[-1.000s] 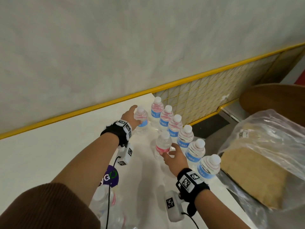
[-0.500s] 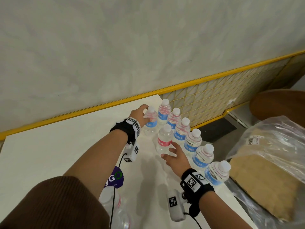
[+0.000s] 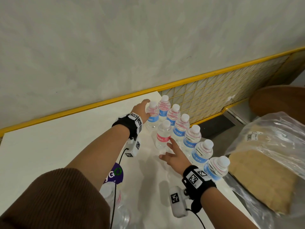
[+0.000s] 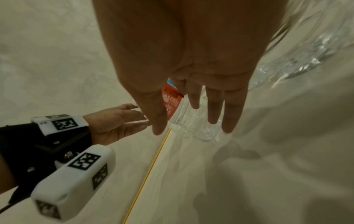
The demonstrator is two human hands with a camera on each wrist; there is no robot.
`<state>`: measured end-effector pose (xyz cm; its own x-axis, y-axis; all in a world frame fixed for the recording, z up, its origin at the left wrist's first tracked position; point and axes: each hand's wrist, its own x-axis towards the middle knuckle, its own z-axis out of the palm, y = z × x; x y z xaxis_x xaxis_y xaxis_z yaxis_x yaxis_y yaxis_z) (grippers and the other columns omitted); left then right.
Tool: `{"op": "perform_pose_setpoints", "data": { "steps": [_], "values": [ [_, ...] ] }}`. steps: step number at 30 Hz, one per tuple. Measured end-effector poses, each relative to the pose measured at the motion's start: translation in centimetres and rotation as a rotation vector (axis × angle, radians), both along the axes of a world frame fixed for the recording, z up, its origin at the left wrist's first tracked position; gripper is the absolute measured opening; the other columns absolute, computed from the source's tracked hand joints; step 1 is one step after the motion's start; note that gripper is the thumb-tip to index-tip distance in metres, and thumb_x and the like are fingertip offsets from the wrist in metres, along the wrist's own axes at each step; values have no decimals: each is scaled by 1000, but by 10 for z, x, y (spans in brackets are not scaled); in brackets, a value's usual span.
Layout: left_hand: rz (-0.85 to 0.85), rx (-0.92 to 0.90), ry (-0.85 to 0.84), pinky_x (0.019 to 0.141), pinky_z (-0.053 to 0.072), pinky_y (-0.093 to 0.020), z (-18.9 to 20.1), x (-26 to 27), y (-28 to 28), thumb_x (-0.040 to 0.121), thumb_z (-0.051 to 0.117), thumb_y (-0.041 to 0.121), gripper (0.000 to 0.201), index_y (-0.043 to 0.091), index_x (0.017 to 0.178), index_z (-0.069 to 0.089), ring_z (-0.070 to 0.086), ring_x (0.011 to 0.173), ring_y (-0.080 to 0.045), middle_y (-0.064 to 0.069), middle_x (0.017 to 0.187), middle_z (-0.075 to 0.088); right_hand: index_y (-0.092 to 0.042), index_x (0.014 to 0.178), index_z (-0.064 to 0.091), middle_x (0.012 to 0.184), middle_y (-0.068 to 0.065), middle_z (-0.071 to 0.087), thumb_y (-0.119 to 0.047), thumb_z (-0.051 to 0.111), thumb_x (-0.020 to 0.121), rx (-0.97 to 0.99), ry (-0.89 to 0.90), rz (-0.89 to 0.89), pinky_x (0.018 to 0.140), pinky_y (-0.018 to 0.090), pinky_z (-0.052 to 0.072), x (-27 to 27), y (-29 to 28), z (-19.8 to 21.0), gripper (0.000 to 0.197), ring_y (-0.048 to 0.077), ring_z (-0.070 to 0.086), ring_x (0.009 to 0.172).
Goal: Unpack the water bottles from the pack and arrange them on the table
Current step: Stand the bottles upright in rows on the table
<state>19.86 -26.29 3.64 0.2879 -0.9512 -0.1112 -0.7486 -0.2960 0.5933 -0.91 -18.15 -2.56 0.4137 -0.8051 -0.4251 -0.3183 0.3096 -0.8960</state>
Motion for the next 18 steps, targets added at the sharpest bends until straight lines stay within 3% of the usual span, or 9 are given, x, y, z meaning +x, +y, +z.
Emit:
{"op": "perform_pose_setpoints", "data": {
  "steps": [3, 5, 6, 8, 11, 13, 16, 18],
  "values": [
    [21, -171, -27, 87, 47, -37, 7, -6, 8, 81, 55, -4, 47, 9, 125, 46, 56, 100, -32, -14, 128, 43, -33, 150, 5, 157, -2, 19, -11, 68, 84, 3, -7, 12, 106, 43, 39, 5, -2, 2, 94, 28, 36, 136],
    [-76, -270, 8, 80, 48, -36, 14, -12, 16, 77, 53, -7, 39, 6, 114, 51, 53, 84, -28, -15, 116, 47, -33, 150, 3, 158, -3, 17, -10, 67, 84, 4, -9, 23, 107, 43, 39, 8, -3, 3, 95, 27, 36, 137],
    [-159, -269, 35, 80, 47, -33, 17, -16, 21, 76, 52, -8, 39, 6, 113, 53, 52, 83, -26, -15, 113, 49, -33, 150, 3, 158, -3, 16, -9, 67, 84, 7, -11, 21, 106, 43, 39, 10, -3, 4, 95, 27, 36, 137],
    [-340, -159, 67, 86, 41, -24, 22, -25, 30, 77, 55, -7, 49, 8, 123, 53, 54, 97, -26, -15, 119, 52, -31, 150, 5, 158, -3, 17, -7, 67, 84, 12, -20, -6, 106, 42, 39, 12, -2, 5, 94, 28, 36, 137],
    [-486, 29, -10, 100, 34, -22, 24, -34, 36, 86, 56, 0, 54, 12, 138, 46, 49, 124, -23, -9, 139, 49, -26, 151, 7, 157, 0, 18, -6, 67, 83, -11, -38, -78, 104, 42, 39, 15, 1, 6, 93, 30, 37, 135],
    [-464, 53, 13, 99, 41, -28, 22, -34, 35, 85, 63, 5, 49, 13, 132, 51, 55, 115, -24, -8, 131, 56, -25, 150, 10, 157, 1, 20, -6, 68, 82, -29, -48, -106, 103, 40, 40, 16, 3, 8, 91, 29, 38, 134],
    [-370, 30, -32, 79, 43, -30, 20, -32, 31, 76, 76, 24, 38, 13, 106, 56, 55, 90, -22, -6, 105, 59, -24, 150, 11, 156, 1, 21, -8, 68, 83, -18, -53, -100, 103, 40, 40, 16, 4, 11, 90, 28, 40, 134],
    [-291, 26, -84, 79, 45, -35, 18, -30, 32, 74, 77, 37, 43, 14, 99, 50, 56, 91, -25, -8, 104, 57, -24, 151, 9, 157, 0, 20, -10, 68, 83, 0, -43, -81, 107, 43, 40, 16, 6, 11, 91, 28, 39, 134]
  ]
}}
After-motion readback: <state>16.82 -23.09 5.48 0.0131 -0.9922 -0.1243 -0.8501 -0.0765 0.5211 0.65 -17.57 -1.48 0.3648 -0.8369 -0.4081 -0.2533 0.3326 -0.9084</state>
